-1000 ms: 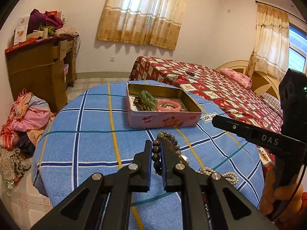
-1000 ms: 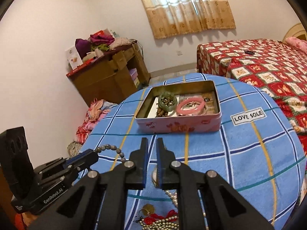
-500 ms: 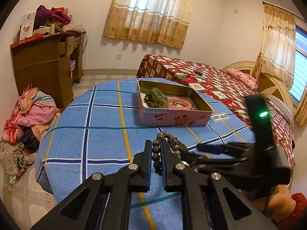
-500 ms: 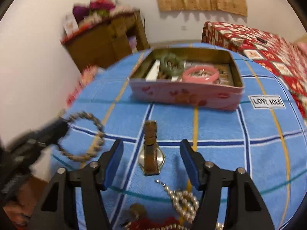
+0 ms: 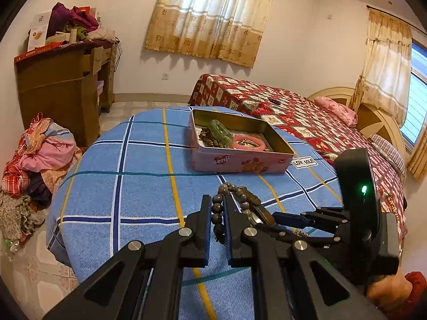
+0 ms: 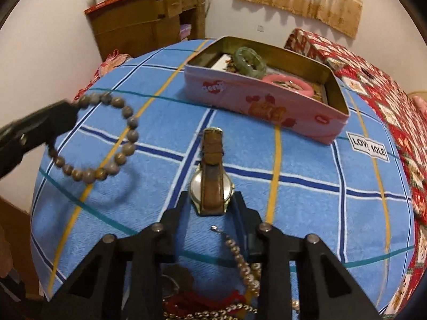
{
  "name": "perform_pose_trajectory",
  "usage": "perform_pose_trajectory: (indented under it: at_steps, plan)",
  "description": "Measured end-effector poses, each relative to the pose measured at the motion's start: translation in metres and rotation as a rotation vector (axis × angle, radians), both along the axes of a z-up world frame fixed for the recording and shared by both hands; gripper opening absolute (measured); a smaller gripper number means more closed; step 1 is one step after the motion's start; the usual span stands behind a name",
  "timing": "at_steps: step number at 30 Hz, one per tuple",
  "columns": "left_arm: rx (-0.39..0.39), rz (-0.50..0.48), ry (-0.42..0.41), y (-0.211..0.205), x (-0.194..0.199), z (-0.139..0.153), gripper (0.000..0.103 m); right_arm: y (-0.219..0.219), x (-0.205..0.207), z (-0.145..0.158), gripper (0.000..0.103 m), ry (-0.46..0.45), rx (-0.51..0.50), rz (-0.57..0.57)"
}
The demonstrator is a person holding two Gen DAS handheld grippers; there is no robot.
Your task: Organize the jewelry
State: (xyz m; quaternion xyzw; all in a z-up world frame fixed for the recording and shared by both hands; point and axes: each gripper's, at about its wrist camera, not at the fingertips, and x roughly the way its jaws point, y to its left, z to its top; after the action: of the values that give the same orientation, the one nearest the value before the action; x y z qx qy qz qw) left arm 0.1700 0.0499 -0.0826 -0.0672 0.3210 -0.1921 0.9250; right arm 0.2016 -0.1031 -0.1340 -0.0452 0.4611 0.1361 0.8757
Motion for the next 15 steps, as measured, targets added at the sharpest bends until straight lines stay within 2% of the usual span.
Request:
perform_pose_trajectory:
  at_steps: [2,6,8,9,10,12,15]
  plan:
    - [-0.002,0.0,-0.005,0.001,-0.001,0.001,0.007,-0.005,0.0,0.005,0.034,-0.008,0.046,-0.024]
    - [0.0,-0.005,-0.008,-0.001,-0.002,0.001,0.007,-0.02,-0.012,0.033,0.033,-0.097,0.1,-0.069]
    - [-0.001,-0.009,-0.008,-0.002,-0.002,0.001,0.008,-0.025,-0.016,0.048,0.025,-0.135,0.109,-0.078]
    - [-0.002,-0.011,-0.008,-0.003,-0.002,0.001,0.008,-0.027,-0.016,0.054,0.012,-0.147,0.114,-0.081]
    - [-0.002,-0.012,-0.007,-0.004,-0.002,0.001,0.008,-0.028,-0.015,0.059,0.007,-0.156,0.119,-0.084]
    - [-0.002,-0.014,-0.004,-0.006,-0.002,0.0,0.008,-0.028,-0.008,0.062,0.009,-0.153,0.124,-0.083]
    - [0.003,-0.017,-0.003,-0.007,-0.003,0.0,0.008,-0.03,0.011,0.044,0.009,-0.11,0.144,-0.077]
